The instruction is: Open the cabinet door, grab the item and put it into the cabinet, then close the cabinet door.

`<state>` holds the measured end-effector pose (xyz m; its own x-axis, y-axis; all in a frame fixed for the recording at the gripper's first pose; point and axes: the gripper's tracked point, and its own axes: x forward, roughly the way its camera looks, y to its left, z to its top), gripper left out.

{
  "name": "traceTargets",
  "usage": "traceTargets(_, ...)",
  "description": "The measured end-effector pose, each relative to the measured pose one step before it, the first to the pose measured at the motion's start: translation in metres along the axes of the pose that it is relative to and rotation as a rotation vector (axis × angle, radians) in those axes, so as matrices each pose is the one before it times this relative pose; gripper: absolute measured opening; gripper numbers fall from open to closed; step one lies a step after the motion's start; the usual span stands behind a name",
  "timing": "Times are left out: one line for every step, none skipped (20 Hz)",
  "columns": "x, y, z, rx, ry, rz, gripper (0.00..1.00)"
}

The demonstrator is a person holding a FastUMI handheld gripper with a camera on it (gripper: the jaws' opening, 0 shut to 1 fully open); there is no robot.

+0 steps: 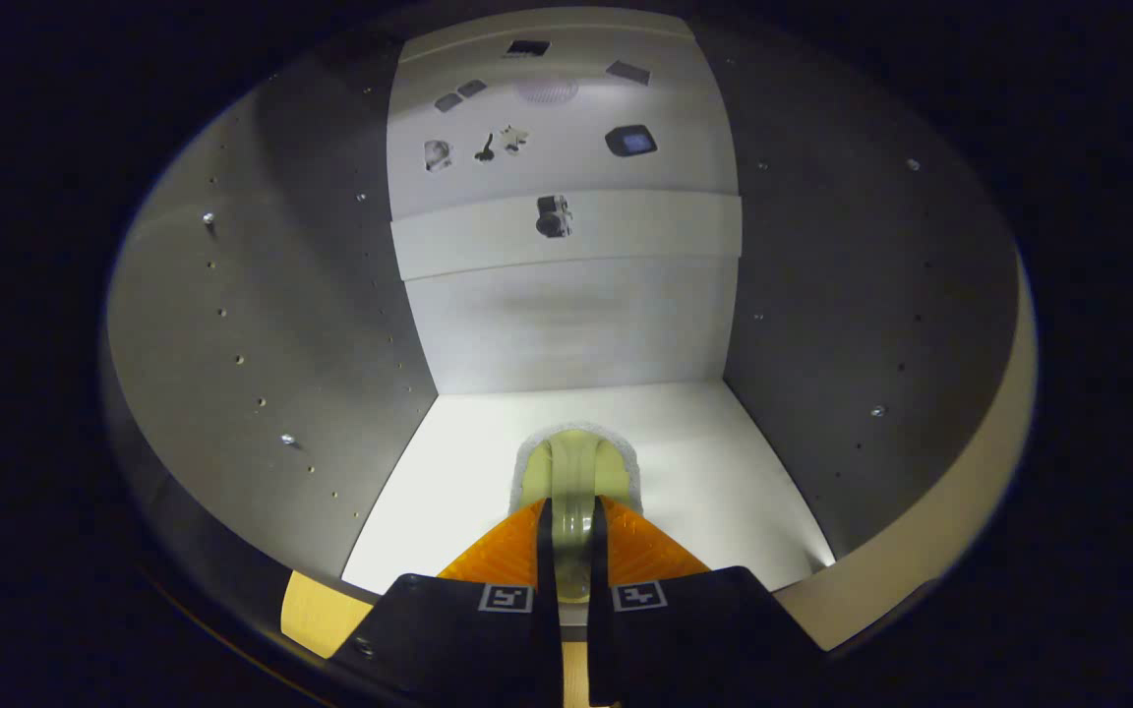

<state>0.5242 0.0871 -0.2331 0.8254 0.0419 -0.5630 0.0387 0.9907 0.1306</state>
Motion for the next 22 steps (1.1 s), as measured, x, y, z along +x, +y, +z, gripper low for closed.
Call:
traceTargets(0.00724,-0.00191,-0.00244,0.00062,0.0136,-0.00646,0.14)
traceTargets(0.00548,-0.00178,-0.00038,0.0009,0.00817,-0.00437,0.14)
traceTargets(0.0034,0.00054,0.00405,0.00653,-0.01065,0.00091,0.14)
traceTargets(0.00729,-0.00076,0.00209,0.00536,-0.0072,-0.00917,0.14)
traceTargets(0.00053,-0.00161,0.00261,0.00096,0.0039,-0.00325,0.16)
traceTargets(0.00186,-0.00001,0.00044,0.00685,0.00217,0.00095,0.16)
traceTargets(0.00156,-0.00006,0.0018,0.00907,-0.00104,0.0025,0.16)
traceTargets(0.00268,-0.00026,-0.00106,0.00499,0.00413,-0.00017,0.21)
traceTargets(-0.00027,-0.00177,-0.00043,-0.00174,0.00172,-0.00684,0.22)
traceTargets(0.00142,-0.00263,-0.00077,-0.00556,-0.00133,-0.00735,0.29)
traceTargets(-0.00102,-0.00109,0.00017,-0.0059,-0.00281,-0.00656,0.41)
traceTargets(-0.00024,-0.00018,0.00093,-0.00403,-0.00521,-0.00371,0.52)
traceTargets(-0.00234,-0.00126,0.00232,-0.00011,-0.01143,-0.00624,0.63)
traceTargets(-0.00243,-0.00095,0.00397,0.00203,-0.01398,-0.00545,0.75)
traceTargets(-0.00329,-0.00146,0.00403,0.00748,-0.01841,-0.00842,0.86)
traceTargets(-0.00581,-0.00121,0.00508,0.00691,-0.01573,0.00012,0.98)
traceTargets(-0.00312,0.00116,0.00134,-0.00107,-0.00874,0.00417,1.0)
traceTargets(-0.00723,-0.00167,0.00239,-0.01216,-0.0133,-0.00686,0.99)
traceTargets(-0.00908,-0.00388,0.00621,-0.01829,-0.03183,-0.0132,0.99)
traceTargets(-0.00695,-0.00283,0.00487,-0.00909,-0.02494,-0.00865,0.99)
traceTargets(-0.01111,-0.00211,0.00703,-0.00651,-0.03268,-0.00826,0.99)
traceTargets(-0.01336,-0.0025,0.00791,0.00289,-0.0331,-0.00198,0.99)
